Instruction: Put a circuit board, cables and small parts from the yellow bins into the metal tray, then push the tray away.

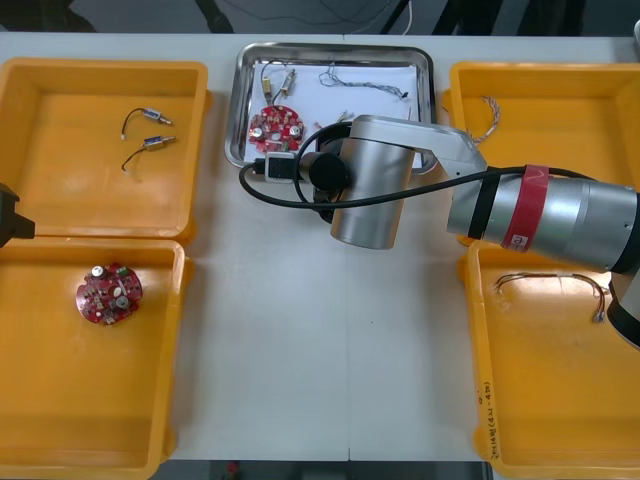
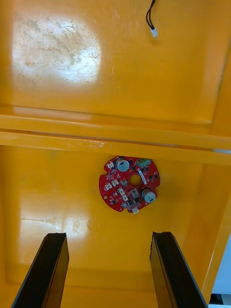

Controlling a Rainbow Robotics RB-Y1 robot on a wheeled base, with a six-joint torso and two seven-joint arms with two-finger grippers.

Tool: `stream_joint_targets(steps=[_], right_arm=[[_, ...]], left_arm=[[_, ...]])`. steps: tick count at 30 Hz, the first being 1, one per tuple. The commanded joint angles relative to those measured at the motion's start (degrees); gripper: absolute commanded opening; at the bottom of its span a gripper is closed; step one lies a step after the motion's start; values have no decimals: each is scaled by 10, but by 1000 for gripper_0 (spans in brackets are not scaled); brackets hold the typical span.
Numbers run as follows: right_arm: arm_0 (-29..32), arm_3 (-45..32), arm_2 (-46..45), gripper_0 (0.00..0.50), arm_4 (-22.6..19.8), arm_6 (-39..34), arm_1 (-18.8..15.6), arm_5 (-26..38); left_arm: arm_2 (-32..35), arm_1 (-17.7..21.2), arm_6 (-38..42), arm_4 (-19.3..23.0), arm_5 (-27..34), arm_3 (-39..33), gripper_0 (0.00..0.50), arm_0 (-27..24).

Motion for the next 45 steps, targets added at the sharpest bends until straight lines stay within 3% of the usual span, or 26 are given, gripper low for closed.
stream_joint_targets(steps=[1, 3, 4, 5, 8, 17, 23, 30, 32, 42, 45], right_arm=[[-33, -4, -1, 104, 7, -22, -5, -6], [-32, -4, -1, 243, 7, -21, -4, -6], [-32, -4, -1, 273, 7, -21, -3, -6], [-32, -4, -2, 345, 6, -21, -1, -6], [-33, -4, -5, 500, 6, -21, 1, -6], [-32, -21, -39, 500, -29, -10, 9, 37], [-32, -69, -64, 500, -34, -10, 21, 122], [-28, -144, -124, 500, -84, -14, 25, 246], [-14, -185, -162, 500, -99, -19, 28, 304], [93, -345, -313, 500, -97, -39, 31, 500], [123, -383, -355, 500, -97, -67, 31, 518]], left_arm=[[18, 16, -66, 3, 3, -15, 500, 13], [18, 16, -66, 3, 3, -15, 500, 13], [18, 16, -66, 3, 3, -15, 500, 13], [18, 16, -66, 3, 3, -15, 500, 13], [18, 16, -66, 3, 3, -15, 500, 13], [18, 16, -66, 3, 3, -15, 500, 13], [18, 16, -66, 3, 3, -15, 500, 13], [18, 16, -66, 3, 3, -15, 500, 13], [18, 16, -66, 3, 3, -15, 500, 13], [18, 16, -66, 3, 3, -15, 500, 13], [18, 16, -66, 3, 3, -15, 500, 13]])
